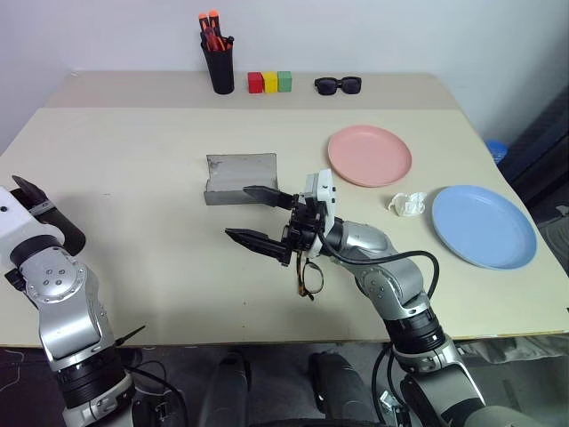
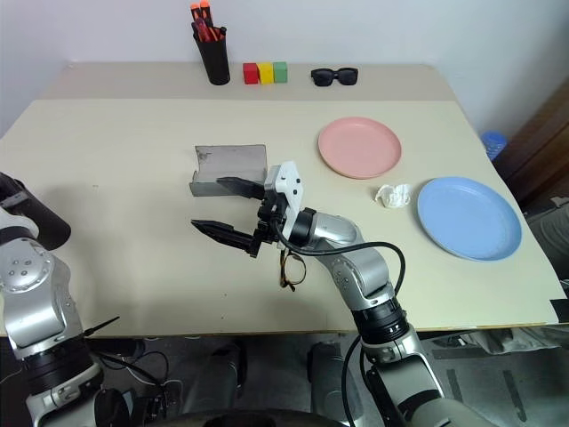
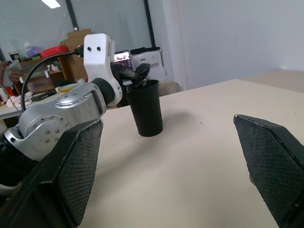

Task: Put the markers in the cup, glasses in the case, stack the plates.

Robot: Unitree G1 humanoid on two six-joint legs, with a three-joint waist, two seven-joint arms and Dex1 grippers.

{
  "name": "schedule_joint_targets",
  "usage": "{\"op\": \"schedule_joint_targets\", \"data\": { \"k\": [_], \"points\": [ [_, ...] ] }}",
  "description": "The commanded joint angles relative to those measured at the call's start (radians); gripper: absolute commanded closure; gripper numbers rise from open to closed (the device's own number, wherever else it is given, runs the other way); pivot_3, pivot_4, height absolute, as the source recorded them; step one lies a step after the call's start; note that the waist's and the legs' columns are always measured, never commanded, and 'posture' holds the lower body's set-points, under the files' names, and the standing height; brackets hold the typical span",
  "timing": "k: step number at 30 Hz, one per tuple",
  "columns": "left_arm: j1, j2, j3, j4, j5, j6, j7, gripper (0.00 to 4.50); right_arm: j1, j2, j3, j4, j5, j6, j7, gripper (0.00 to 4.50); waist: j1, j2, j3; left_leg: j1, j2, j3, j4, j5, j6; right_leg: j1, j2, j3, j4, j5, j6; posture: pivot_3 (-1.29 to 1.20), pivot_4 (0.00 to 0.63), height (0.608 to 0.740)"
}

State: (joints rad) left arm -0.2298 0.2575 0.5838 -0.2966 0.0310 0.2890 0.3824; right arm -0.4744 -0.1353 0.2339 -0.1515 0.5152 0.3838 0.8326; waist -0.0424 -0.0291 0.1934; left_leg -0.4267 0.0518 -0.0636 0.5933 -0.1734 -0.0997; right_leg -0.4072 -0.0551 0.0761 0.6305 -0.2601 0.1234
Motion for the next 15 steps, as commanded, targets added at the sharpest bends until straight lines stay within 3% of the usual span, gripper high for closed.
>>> {"op": "schedule_joint_targets", "data": {
  "k": [1,8,12,15],
  "points": [
    [0.001,0.004,0.004,-0.039,0.01,-0.028,0.006,0.7,-0.005,0.016,0.0,-0.029,0.013,-0.003,0.0,0.0,0.0,0.0,0.0,0.0,0.0,0.0,0.0,0.0,0.0,0.0,0.0,0.0,0.0,0.0,0.0,0.0,0.15,0.74],
    [-0.037,0.017,-0.024,-0.043,-0.024,-0.032,-0.042,0.7,-0.005,0.013,-0.003,-0.028,0.008,-0.005,-0.004,0.0,0.001,0.0,0.0,0.0,0.0,0.0,0.0,0.0,0.0,0.0,0.0,0.0,0.0,0.0,0.0,0.0,0.15,0.74],
    [-0.105,0.087,-0.162,-0.041,-0.154,0.086,-0.295,0.7,-0.025,-0.036,-0.027,0.007,-0.031,-0.033,0.01,0.0,0.008,0.0,0.0,-0.001,0.0,0.0,0.0,0.0,0.0,0.0,0.0,0.0,0.0,0.0,0.0,0.0,0.15,0.74],
    [-0.117,0.204,-0.318,-0.035,-0.213,0.249,-0.523,0.02,-0.057,-0.145,-0.041,0.037,-0.074,-0.027,0.059,0.0,0.004,0.0,0.0,0.0,0.0,0.001,0.001,0.0,0.0,0.0,0.0,0.0,-0.001,0.0,0.0,0.0,0.15,0.74]
  ]
}}
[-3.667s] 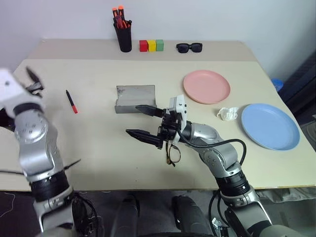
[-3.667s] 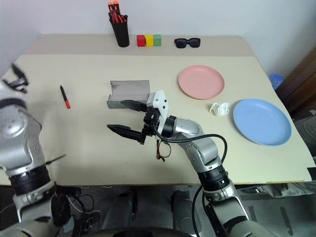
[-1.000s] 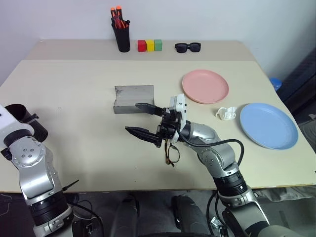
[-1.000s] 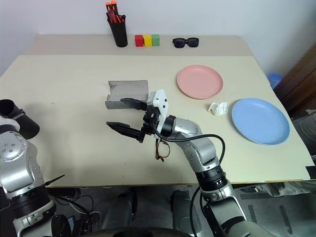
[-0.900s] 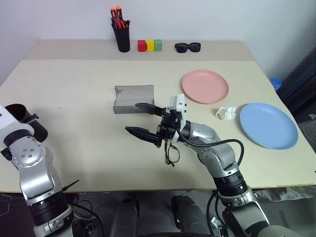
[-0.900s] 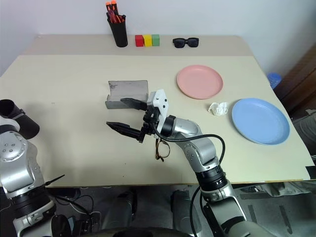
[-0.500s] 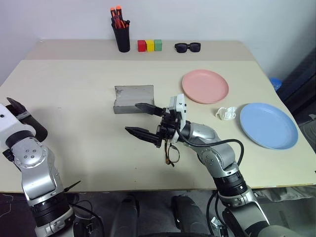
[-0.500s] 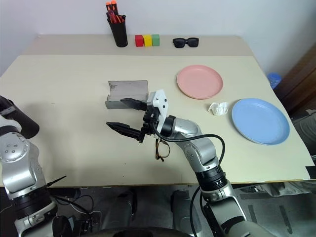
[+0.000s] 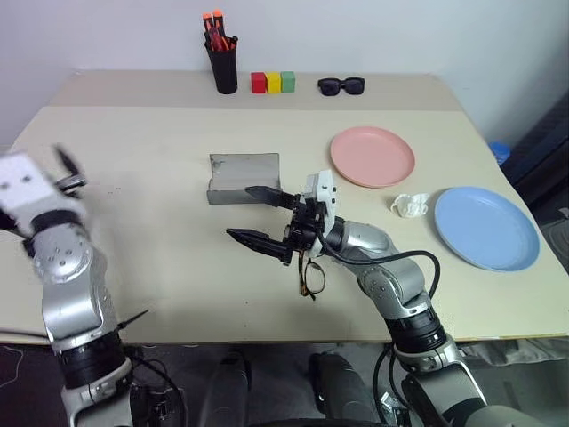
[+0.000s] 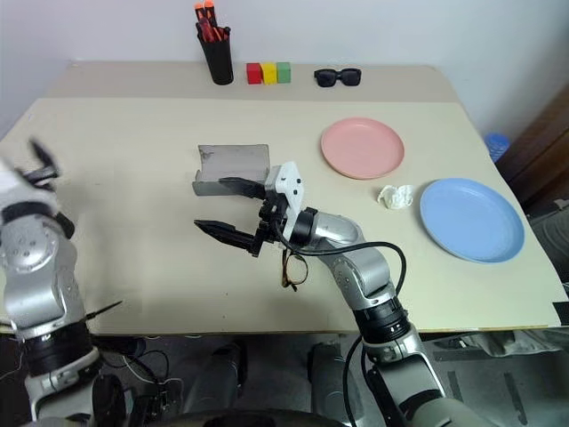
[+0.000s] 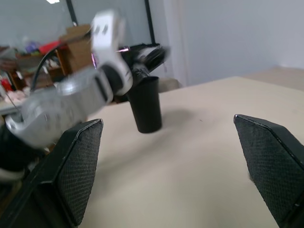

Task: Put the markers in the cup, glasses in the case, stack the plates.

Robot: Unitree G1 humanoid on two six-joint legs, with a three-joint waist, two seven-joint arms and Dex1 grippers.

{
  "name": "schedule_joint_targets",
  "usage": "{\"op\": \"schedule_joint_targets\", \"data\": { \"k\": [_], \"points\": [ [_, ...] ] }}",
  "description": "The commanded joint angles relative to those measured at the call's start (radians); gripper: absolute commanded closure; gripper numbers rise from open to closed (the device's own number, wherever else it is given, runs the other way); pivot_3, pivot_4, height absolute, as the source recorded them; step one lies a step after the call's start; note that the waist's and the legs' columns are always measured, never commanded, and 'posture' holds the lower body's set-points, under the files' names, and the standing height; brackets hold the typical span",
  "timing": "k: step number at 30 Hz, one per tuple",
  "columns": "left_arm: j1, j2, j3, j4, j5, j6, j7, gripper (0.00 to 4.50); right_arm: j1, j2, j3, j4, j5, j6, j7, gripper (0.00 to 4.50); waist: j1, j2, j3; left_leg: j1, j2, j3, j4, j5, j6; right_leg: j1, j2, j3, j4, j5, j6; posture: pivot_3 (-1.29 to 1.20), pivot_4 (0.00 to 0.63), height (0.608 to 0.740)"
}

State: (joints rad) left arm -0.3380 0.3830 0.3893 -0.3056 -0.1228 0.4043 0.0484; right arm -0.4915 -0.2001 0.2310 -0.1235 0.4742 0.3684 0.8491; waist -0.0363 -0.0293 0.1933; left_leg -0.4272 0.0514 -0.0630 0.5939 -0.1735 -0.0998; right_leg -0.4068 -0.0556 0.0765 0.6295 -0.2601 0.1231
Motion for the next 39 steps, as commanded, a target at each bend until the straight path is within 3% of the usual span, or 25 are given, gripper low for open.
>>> {"op": "schedule_joint_targets", "data": {
  "k": [1,3,7,12,20,23,30,33,39],
  "points": [
    [-0.015,0.13,-0.184,-0.01,-0.062,0.166,-0.27,0.02,-0.051,-0.132,-0.038,0.019,-0.054,0.004,0.058,0.0,-0.004,0.001,0.0,0.0,0.0,0.0,0.0,0.0,0.0,0.0,0.0,0.0,0.0,0.0,0.0,0.0,0.15,0.74],
    [-0.043,0.188,-0.248,0.027,-0.107,0.229,-0.393,0.02,-0.062,-0.204,-0.04,0.036,-0.087,-0.001,0.074,0.0,-0.007,0.001,0.001,0.0,0.0,0.0,-0.002,0.0,0.0,-0.002,0.0,0.0,0.0,0.0,0.0,0.0,0.15,0.74],
    [-0.15,0.289,-0.399,0.162,-0.08,0.193,-0.605,0.02,-0.053,-0.309,-0.066,0.041,-0.134,0.003,0.073,0.0,-0.009,0.002,0.002,0.0,0.001,0.0,-0.004,0.0,0.001,-0.004,0.001,0.0,0.001,-0.001,0.0,0.0,0.15,0.74],
    [-0.319,0.305,-0.526,0.404,-0.041,0.147,-0.785,0.02,0.007,-0.412,-0.155,-0.016,-0.108,0.039,0.078,0.0,-0.006,0.003,0.002,-0.002,0.0,0.001,-0.002,-0.001,0.002,-0.004,0.001,0.001,0.0,-0.001,0.0,0.0,0.15,0.74],
    [-0.446,0.307,-0.644,0.654,0.01,0.022,-1.071,0.02,0.14,-0.525,-0.262,-0.124,-0.084,0.1,0.075,0.0,-0.009,0.003,0.002,-0.002,0.0,0.001,-0.002,-0.001,0.003,-0.004,0.0,0.001,0.001,-0.002,0.001,0.0,0.15,0.74],
    [-0.494,0.279,-0.647,0.75,0.035,-0.022,-1.091,0.94,0.19,-0.542,-0.277,-0.156,-0.083,0.103,0.074,0.0,-0.006,0.003,0.002,-0.002,0.0,0.001,-0.002,-0.001,0.003,-0.004,0.0,0.002,0.001,-0.002,0.001,0.0,0.15,0.74],
    [-0.513,0.255,-0.633,0.809,0.065,-0.093,-1.124,4.48,0.198,-0.528,-0.259,-0.178,-0.09,0.109,0.052,0.0,-0.006,0.003,0.002,-0.003,0.0,0.002,0.0,-0.001,0.003,-0.004,0.0,0.002,0.001,-0.002,0.001,0.0,0.15,0.74],
    [-0.457,0.291,-0.632,0.713,0.051,-0.123,-1.193,4.48,0.18,-0.524,-0.243,-0.181,-0.088,0.113,0.058,0.0,-0.009,0.003,0.002,-0.003,0.0,0.002,0.0,-0.001,0.003,-0.004,0.0,0.002,0.001,-0.002,0.001,0.0,0.15,0.74],
    [-0.232,0.478,-0.583,0.306,-0.082,-0.023,-1.393,4.48,0.131,-0.484,-0.195,-0.229,-0.023,0.228,0.053,0.0,-0.012,0.004,0.003,-0.002,0.001,0.002,-0.002,-0.001,0.003,-0.005,0.001,0.002,0.003,-0.002,0.002,0.0,0.15,0.74]
  ]
}}
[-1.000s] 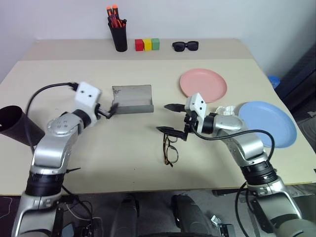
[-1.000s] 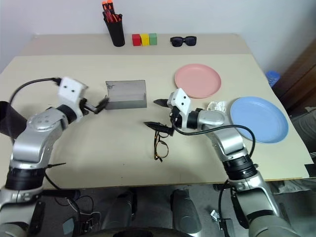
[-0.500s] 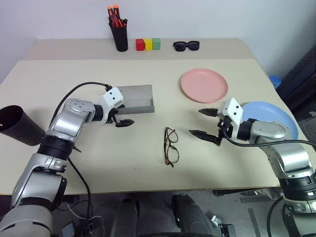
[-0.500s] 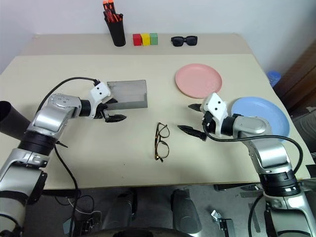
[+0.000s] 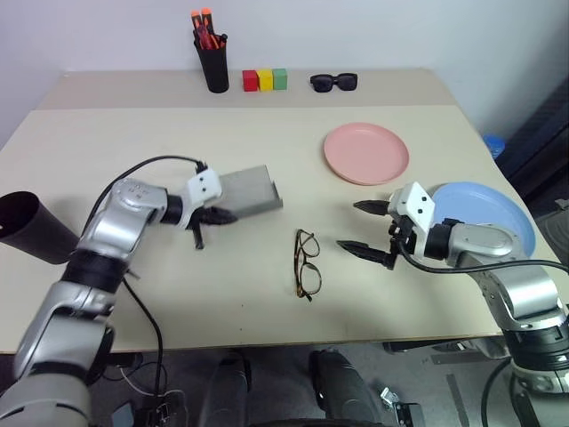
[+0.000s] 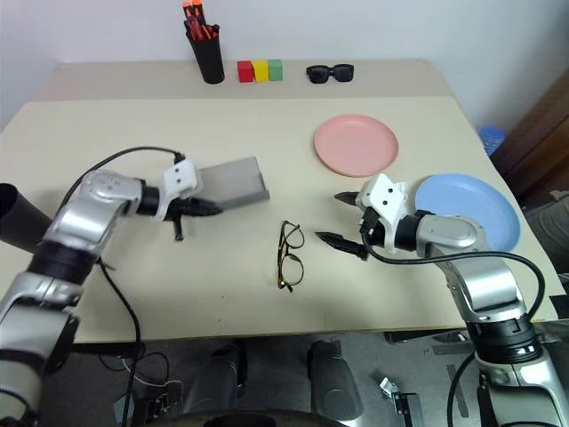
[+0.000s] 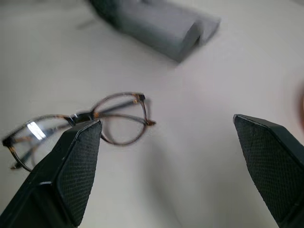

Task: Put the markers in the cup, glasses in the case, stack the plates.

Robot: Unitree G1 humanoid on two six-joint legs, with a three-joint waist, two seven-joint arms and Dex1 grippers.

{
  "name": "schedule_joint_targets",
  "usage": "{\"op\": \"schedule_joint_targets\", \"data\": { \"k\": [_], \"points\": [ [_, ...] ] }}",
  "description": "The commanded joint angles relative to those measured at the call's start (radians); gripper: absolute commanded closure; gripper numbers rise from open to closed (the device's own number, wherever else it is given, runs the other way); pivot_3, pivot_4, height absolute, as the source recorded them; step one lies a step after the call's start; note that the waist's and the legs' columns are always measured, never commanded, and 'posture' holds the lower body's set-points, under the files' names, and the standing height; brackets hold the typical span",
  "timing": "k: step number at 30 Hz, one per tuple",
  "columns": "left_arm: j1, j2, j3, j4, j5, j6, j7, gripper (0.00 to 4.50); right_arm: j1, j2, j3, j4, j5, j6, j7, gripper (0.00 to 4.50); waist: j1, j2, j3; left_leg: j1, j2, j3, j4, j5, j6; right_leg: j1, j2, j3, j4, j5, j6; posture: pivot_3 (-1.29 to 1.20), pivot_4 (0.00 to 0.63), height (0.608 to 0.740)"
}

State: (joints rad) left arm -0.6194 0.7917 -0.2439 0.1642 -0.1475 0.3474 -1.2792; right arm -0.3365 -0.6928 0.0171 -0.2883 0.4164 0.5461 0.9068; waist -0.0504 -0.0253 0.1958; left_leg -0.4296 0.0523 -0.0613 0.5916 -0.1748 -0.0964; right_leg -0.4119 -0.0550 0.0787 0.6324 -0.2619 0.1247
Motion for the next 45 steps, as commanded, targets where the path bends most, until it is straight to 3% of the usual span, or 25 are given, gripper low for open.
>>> {"op": "schedule_joint_targets", "data": {
  "k": [1,4,8,11,14,21,27,36,45],
  "points": [
    [0.09,0.104,0.052,-0.215,-0.062,0.035,-0.082,4.48,-0.024,0.011,0.037,-0.071,0.027,0.059,-0.005,0.0,0.005,0.001,0.0,0.0,0.0,0.0,0.0,0.0,0.0,0.0,0.0,0.0,0.0,0.0,0.0,0.0,0.15,0.74],
    [0.165,0.158,0.053,-0.311,-0.063,0.037,-0.092,4.48,-0.023,0.012,0.069,-0.084,0.015,0.065,-0.003,0.0,0.011,0.001,0.001,0.0,0.0,0.0,0.002,0.0,0.0,0.001,-0.001,0.0,0.0,-0.001,-0.002,0.0,0.15,0.74],
    [0.201,0.15,0.046,-0.359,-0.074,0.088,-0.059,4.48,-0.051,0.01,0.107,-0.017,-0.079,-0.068,0.004,0.0,0.015,0.001,0.001,0.0,-0.001,0.001,0.005,0.0,0.0,0.002,-0.003,0.0,-0.002,-0.001,-0.003,0.0,0.15,0.74],
    [0.201,0.123,0.043,-0.363,-0.071,0.109,-0.022,3.59,-0.078,0.011,0.118,0.028,-0.123,-0.153,0.017,0.0,0.012,0.001,0.001,0.0,-0.001,0.002,0.005,0.0,0.0,0.002,-0.003,0.0,-0.002,-0.001,-0.003,0.0,0.15,0.74],
    [0.199,0.086,0.078,-0.373,-0.077,0.097,0.036,2.11,-0.125,0.01,0.152,0.083,-0.198,-0.306,0.049,0.0,0.008,0.001,0.001,0.0,-0.001,0.002,0.004,-0.001,0.001,0.002,-0.002,0.0,-0.002,-0.001,-0.003,0.0,0.15,0.74],
    [0.245,0.084,0.222,-0.438,-0.159,0.189,0.132,2.11,-0.184,-0.046,0.271,0.265,-0.443,-0.885,0.148,0.0,0.005,0.001,0.001,0.0,-0.001,0.001,0.004,-0.001,0.002,0.002,-0.001,0.0,-0.001,-0.001,-0.001,0.0,0.15,0.74],
    [0.449,0.132,0.391,-0.595,-0.292,0.312,0.145,2.11,-0.271,-0.057,0.341,0.515,-0.692,-1.358,0.033,0.0,0.0,0.002,0.001,0.002,-0.001,0.002,0.003,-0.001,0.001,0.002,-0.002,0.0,-0.001,-0.001,-0.001,0.0,0.15,0.74],
    [0.795,0.17,0.526,-0.85,-0.397,0.383,0.164,2.11,-0.373,-0.02,0.382,0.689,-0.84,-1.57,-0.103,0.0,0.005,0.002,0.001,0.003,-0.001,0.002,0.004,-0.001,0.001,0.003,-0.002,0.001,0.0,-0.001,-0.002,0.0,0.15,0.74],
    [0.848,0.159,0.542,-0.885,-0.436,0.391,0.236,2.11,-0.402,0.02,0.443,0.719,-0.885,-1.623,-0.142,0.0,0.005,0.002,0.001,0.004,-0.001,0.002,0.004,-0.001,0.001,0.004,-0.002,0.001,0.0,-0.001,-0.003,0.0,0.15,0.74]
  ]
}}
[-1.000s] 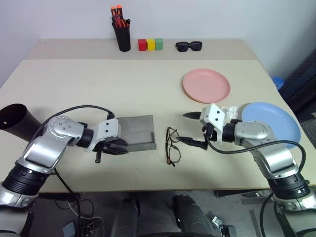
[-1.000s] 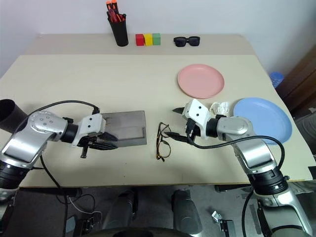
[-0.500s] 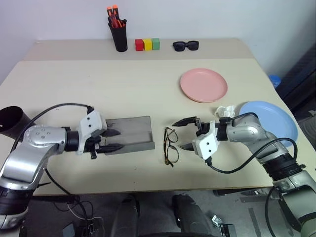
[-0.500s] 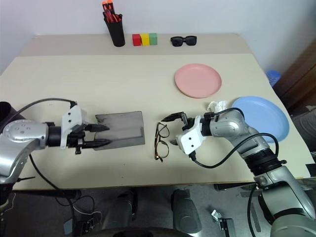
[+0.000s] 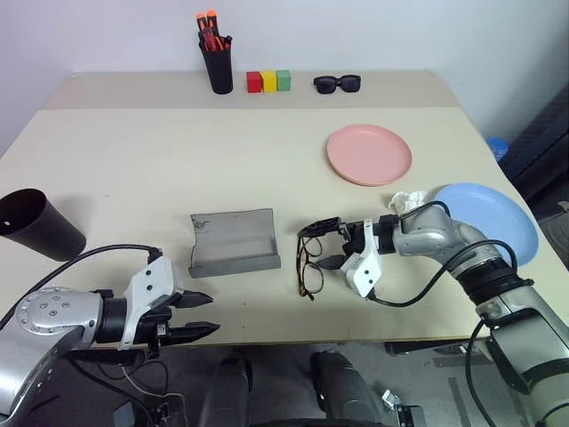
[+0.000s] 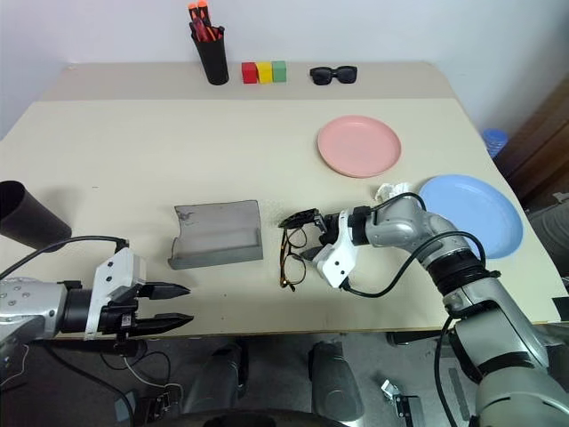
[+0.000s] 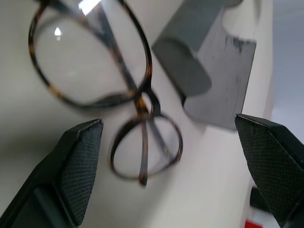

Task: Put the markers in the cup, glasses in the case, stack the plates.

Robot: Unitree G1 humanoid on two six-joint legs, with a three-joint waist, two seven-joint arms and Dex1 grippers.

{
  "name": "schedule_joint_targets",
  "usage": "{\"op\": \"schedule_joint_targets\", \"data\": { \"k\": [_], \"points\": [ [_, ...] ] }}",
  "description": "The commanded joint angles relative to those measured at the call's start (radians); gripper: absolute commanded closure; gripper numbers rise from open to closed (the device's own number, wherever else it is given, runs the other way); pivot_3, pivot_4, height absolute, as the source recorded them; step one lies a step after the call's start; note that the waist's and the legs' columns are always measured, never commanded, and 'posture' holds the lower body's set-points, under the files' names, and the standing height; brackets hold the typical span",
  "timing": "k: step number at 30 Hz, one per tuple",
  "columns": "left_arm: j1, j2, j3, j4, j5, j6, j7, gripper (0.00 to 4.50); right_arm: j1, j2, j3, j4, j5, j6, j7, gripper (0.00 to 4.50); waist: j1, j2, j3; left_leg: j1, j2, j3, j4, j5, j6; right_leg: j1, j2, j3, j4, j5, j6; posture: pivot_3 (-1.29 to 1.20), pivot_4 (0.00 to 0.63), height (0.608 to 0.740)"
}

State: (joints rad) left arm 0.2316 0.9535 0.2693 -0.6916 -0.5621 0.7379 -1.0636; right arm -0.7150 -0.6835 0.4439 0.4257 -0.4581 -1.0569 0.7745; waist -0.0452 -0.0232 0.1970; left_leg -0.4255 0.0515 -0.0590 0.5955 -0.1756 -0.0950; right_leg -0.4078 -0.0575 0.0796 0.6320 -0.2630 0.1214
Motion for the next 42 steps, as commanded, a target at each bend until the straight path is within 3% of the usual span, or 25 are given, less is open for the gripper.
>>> {"op": "schedule_joint_targets", "data": {
  "k": [1,4,11,18,33,39,42],
  "points": [
    [-0.006,-0.002,0.027,-0.025,-0.024,-0.001,0.026,2.11,-0.029,0.014,0.022,0.01,-0.014,-0.02,-0.013,0.0,0.0,0.0,0.0,0.0,0.0,0.0,0.0,0.0,0.0,0.0,0.0,0.0,0.0,0.0,0.0,0.0,0.15,0.74],
    [-0.016,0.001,0.023,-0.016,-0.033,-0.003,0.041,2.06,-0.041,0.022,0.036,0.025,-0.017,-0.024,-0.014,0.81,-0.001,0.0,0.0,0.0,0.0,0.0,0.0,0.0,0.0,0.0,0.0,0.0,0.0,0.0,0.0,0.0,0.15,0.74],
    [-0.014,0.0,0.025,-0.01,-0.045,-0.005,0.067,2.06,-0.034,0.014,0.05,0.023,0.003,-0.025,-0.01,4.28,0.0,0.0,0.0,0.001,0.0,0.0,0.0,0.0,0.0,0.001,0.0,0.0,0.0,0.0,0.0,0.0,0.15,0.74],
    [-0.005,-0.017,0.017,0.006,-0.033,-0.021,0.111,2.06,-0.001,-0.017,0.054,-0.06,0.129,0.072,0.085,4.28,0.0,0.0,0.0,0.002,0.0,0.0,0.0,0.0,0.0,0.002,0.0,0.0,0.0,0.0,0.0,0.0,0.15,0.74],
    [-0.033,-0.047,-0.011,0.033,-0.021,-0.052,0.174,2.06,0.048,-0.026,0.018,-0.169,0.206,0.209,0.138,4.4,0.001,0.0,0.0,0.002,0.0,0.0,0.0,0.0,0.0,0.002,0.0,0.0,0.0,0.0,0.0,0.0,0.15,0.74],
    [-0.003,-0.098,0.065,0.072,0.003,-0.096,0.222,2.06,0.04,-0.047,-0.059,-0.416,0.43,0.648,0.268,4.4,0.001,0.0,0.0,0.002,0.0,0.0,0.0,0.0,0.0,0.002,0.0,0.0,0.001,0.0,0.0,0.0,0.15,0.74],
    [0.067,-0.098,0.092,0.108,0.072,-0.158,0.226,2.06,-0.016,-0.008,-0.087,-0.581,0.519,0.952,0.291,4.4,-0.003,0.0,0.0,0.002,0.0,0.0,0.0,0.0,0.0,0.001,0.0,0.0,0.001,0.0,0.0,0.0,0.15,0.74]
  ]
}}
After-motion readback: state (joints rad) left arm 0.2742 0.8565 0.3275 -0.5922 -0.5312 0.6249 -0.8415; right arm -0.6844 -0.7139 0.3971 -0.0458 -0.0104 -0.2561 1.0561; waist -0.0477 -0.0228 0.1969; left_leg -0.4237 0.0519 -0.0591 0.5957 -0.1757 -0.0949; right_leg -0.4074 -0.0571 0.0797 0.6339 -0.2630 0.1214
